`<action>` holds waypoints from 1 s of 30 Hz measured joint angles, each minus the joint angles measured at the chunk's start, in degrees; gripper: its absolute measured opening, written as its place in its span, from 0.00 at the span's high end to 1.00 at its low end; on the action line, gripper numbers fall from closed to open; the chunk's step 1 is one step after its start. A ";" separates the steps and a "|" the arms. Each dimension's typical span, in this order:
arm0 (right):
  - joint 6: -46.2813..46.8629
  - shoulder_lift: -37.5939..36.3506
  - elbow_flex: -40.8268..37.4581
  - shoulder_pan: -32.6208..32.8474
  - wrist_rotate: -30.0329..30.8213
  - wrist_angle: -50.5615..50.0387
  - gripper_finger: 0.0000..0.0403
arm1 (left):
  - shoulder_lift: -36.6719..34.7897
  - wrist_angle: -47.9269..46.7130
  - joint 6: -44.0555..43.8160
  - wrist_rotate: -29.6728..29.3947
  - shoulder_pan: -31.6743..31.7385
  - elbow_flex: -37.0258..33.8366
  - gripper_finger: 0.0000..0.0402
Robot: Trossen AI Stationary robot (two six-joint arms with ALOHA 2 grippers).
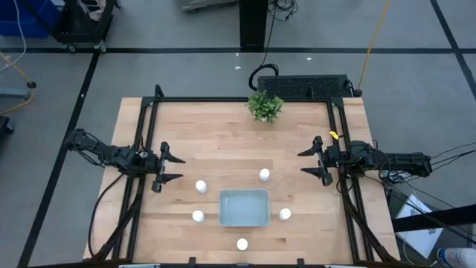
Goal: Pick and place pill bottles into a basket
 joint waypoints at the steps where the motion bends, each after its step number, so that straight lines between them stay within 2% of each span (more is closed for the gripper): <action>1: -0.01 0.00 0.01 0.01 0.00 0.01 0.35 | -0.02 0.00 0.00 0.00 0.00 0.00 0.40; 25: 0.04 0.01 0.01 0.01 0.00 0.99 0.35 | -0.02 0.02 0.15 0.00 0.00 0.00 0.40; 28: 4.41 0.06 -0.01 0.01 -0.02 5.54 0.35 | 0.00 0.73 0.20 -1.36 0.01 0.01 0.40; 30: 14.36 0.08 -0.01 0.23 -0.42 9.69 0.35 | -0.02 1.99 0.11 -2.93 0.04 0.02 0.40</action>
